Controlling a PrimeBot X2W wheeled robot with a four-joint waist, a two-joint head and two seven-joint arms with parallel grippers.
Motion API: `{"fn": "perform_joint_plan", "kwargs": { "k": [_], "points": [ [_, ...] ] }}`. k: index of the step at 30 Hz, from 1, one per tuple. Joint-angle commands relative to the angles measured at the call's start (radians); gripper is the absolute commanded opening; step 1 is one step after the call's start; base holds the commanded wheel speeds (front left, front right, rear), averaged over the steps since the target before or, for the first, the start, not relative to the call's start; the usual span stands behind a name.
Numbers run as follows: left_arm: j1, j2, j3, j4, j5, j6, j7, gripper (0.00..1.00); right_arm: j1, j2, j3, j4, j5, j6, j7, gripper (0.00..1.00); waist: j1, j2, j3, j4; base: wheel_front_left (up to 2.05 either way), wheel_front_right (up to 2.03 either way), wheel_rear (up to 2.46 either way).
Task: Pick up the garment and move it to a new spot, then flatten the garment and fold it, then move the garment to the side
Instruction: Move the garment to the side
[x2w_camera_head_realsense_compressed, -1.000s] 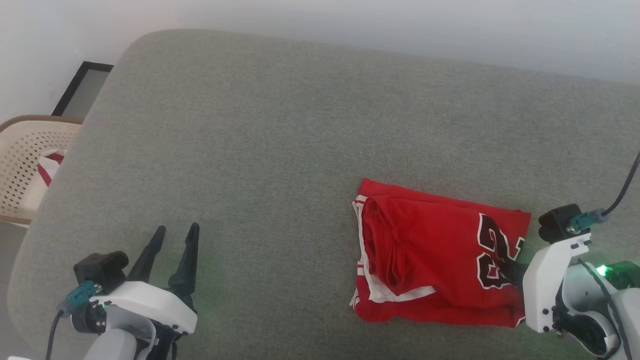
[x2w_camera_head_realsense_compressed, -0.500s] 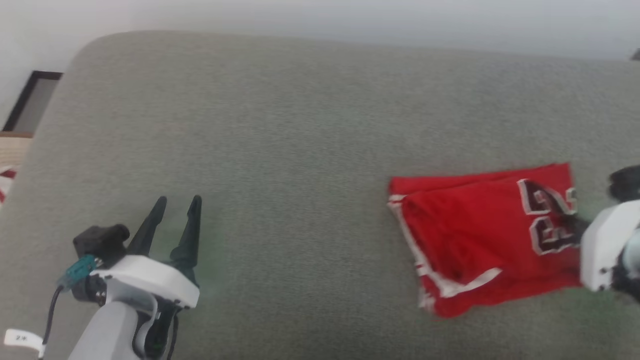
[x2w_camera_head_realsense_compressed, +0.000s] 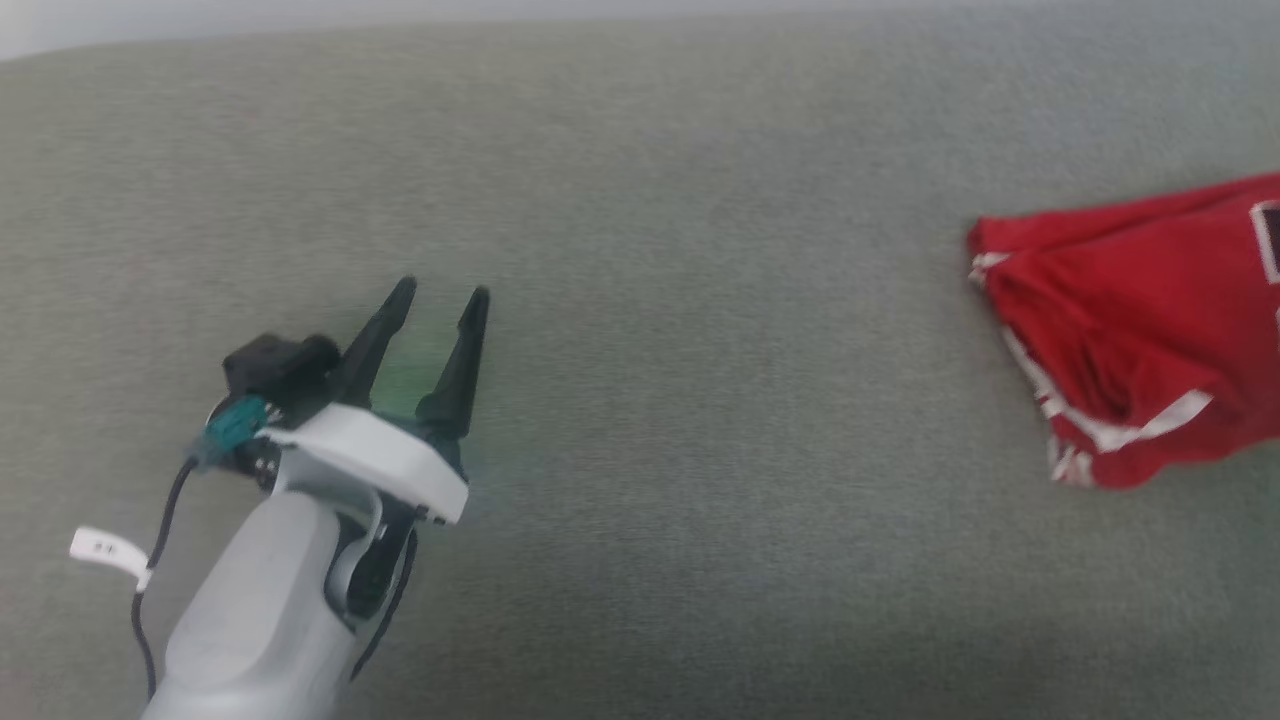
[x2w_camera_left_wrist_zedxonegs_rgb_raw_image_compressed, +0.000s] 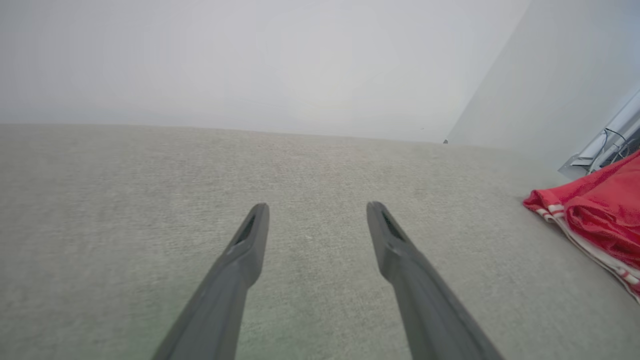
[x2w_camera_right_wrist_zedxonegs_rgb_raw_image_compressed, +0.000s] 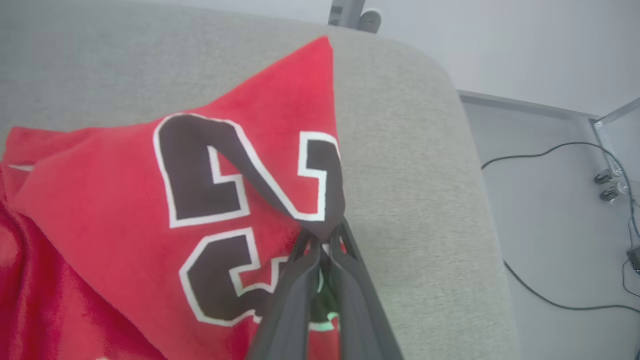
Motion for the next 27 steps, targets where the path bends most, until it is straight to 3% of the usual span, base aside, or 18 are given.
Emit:
{"fn": "perform_joint_plan", "kwargs": {
  "k": [1, 9, 15, 27],
  "points": [
    [-0.024, 0.001, -0.009, 0.002, -0.009, -0.002, -0.005, 1.0, -0.027, -0.005, -0.002, 0.013, -0.008, -0.001, -0.02, 0.0, 0.0, 0.0, 0.034, -0.039, 0.0, 0.0, 0.0],
    [-0.138, 0.016, -0.113, 0.018, -0.02, -0.003, -0.004, 1.0, -0.166, -0.049, 0.004, 0.17, -0.089, -0.001, -0.159, 0.0, 0.0, 0.0, 0.1, -0.11, 0.0, 0.0, 0.0],
    [-0.205, 0.031, -0.174, 0.031, -0.025, -0.003, -0.005, 1.0, -0.272, -0.043, 0.022, 0.308, -0.137, -0.001, -0.238, 0.0, 0.0, 0.0, 0.152, -0.147, 0.0, 0.0, 0.0],
    [-0.269, 0.034, -0.227, 0.06, -0.054, -0.002, -0.004, 1.0, -0.397, 0.011, 0.052, 0.598, -0.175, -0.001, -0.368, 0.0, 0.0, 0.0, 0.201, -0.114, 0.0, 0.0, 0.0]
  ]
}}
